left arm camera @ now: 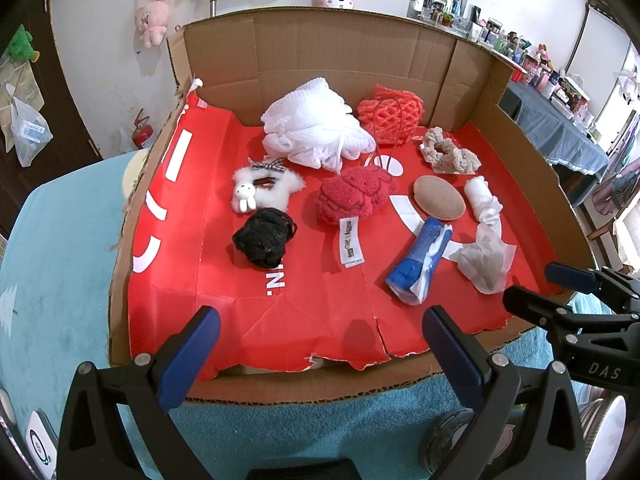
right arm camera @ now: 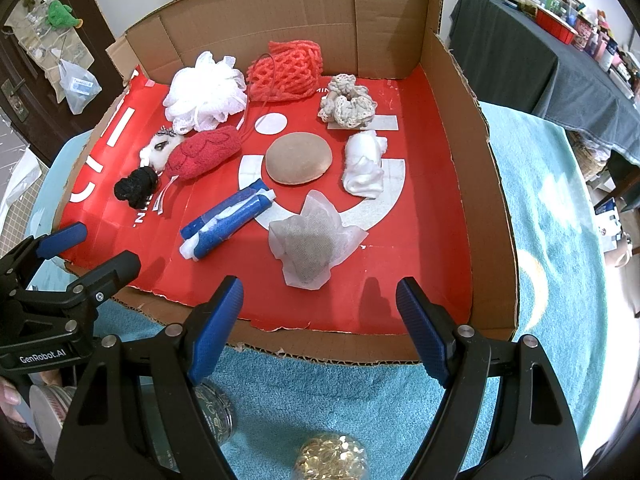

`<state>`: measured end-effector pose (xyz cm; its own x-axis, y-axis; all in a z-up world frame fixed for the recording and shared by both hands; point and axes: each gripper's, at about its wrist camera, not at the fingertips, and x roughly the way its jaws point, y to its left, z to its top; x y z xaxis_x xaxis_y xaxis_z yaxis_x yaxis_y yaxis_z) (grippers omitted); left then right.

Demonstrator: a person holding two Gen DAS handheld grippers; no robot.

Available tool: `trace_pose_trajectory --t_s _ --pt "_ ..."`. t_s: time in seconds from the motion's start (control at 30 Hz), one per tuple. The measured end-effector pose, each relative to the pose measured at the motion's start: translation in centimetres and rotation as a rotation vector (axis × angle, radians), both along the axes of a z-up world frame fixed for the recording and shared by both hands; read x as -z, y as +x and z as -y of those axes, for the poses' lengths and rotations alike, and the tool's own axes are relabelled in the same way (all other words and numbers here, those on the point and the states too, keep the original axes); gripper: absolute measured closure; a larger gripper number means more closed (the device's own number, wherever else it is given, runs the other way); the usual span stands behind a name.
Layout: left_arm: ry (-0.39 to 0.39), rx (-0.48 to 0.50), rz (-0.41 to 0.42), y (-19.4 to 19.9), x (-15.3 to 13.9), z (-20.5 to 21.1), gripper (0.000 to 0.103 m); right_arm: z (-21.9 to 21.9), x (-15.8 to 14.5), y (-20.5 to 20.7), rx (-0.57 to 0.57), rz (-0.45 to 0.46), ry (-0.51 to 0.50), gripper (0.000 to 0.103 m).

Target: Organize soft objects

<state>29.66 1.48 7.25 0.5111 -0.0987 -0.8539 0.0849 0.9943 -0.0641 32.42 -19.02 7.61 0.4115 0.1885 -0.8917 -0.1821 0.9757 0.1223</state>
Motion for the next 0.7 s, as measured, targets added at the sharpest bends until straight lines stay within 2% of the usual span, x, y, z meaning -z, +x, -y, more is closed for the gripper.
trace_pose_trajectory --t_s 0.43,0.63,0.7 --pt "0.001 0.001 0.004 -0.1 -0.1 0.1 0.000 0.0 -0.1 0.0 -0.001 0.001 0.000 0.025" --pt "0.022 0.001 0.039 -0.5 -0.8 0.2 0.000 -0.4 -0.4 -0.2 -0.028 0.017 0.000 0.025" --pt "0.007 -0.014 0.051 -0.9 -1.5 -0.1 0.000 -0.6 -1.0 -0.6 -0.030 0.042 -0.010 0.025"
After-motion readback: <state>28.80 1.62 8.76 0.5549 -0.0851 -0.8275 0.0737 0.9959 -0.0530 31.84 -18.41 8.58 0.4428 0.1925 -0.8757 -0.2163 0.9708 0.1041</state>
